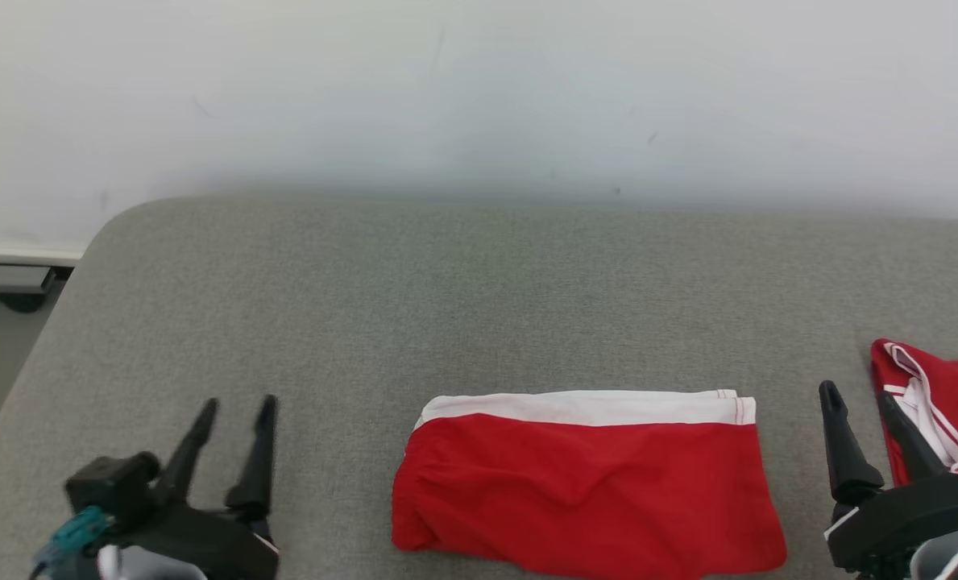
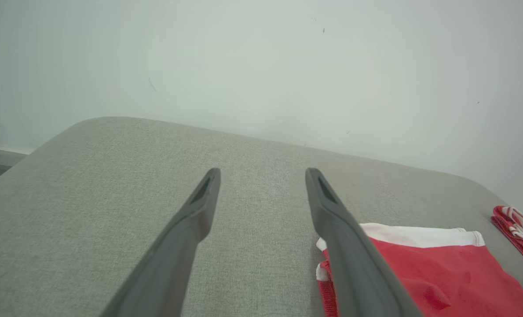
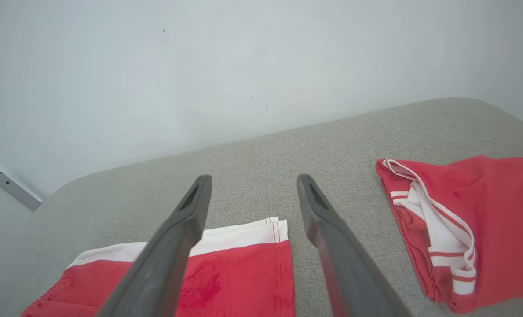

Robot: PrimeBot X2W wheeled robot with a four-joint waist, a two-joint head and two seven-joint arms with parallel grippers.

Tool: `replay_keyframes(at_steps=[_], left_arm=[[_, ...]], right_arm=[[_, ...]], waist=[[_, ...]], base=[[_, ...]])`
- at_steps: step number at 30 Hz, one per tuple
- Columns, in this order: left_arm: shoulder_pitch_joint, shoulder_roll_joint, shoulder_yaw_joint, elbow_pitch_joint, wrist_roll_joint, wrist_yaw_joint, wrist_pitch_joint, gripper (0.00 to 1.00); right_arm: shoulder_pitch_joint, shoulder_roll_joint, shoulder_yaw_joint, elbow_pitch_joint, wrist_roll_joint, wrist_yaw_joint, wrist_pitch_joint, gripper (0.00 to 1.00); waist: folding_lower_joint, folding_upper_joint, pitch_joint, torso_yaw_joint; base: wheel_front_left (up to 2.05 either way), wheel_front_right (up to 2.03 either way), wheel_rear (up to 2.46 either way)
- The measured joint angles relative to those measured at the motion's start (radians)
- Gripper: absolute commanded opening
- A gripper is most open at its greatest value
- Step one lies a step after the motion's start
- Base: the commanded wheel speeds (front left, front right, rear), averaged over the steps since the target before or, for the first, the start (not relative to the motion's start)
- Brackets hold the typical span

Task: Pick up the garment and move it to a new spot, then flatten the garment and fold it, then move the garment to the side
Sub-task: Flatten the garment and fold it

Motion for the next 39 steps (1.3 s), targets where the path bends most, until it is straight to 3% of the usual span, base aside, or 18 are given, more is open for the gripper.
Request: replay_keyframes(at_steps=[6,15,24,39], left_arm=[[0.057,-0.116,0.212,0.030,-0.001,0.000,-0.022,1.00],[0.126,-0.211,0.293,0.018,-0.015,0.000,-0.023,1.00],[0.148,-0.151,0.189,0.018,0.094,0.000,0.016,1.00],[0.149,-0.139,0.203,-0.014,0.157,0.000,0.085,1.00]], right_arm=[[-0.007,0.073,-0.013,0.068,-0.029,-0.003,-0.112,1.00],[-0.007,0.092,-0.033,0.118,-0.033,-0.003,-0.205,1.00],[-0.007,0.091,-0.007,0.174,-0.051,-0.002,-0.247,1.00],[-0.013,0.084,0.005,0.225,-0.063,0.016,-0.296,1.00]], waist=[[0.0000,0.0000,-0.023,-0.036],[0.0000,0.0000,-0.049,-0.077],[0.0001,0.0000,-0.043,-0.084],[0.0001,0.0000,-0.024,-0.075]], base=[[0.00,0.00,0.00],[0.00,0.00,0.00],[0.00,0.00,0.00],[0.00,0.00,0.00]])
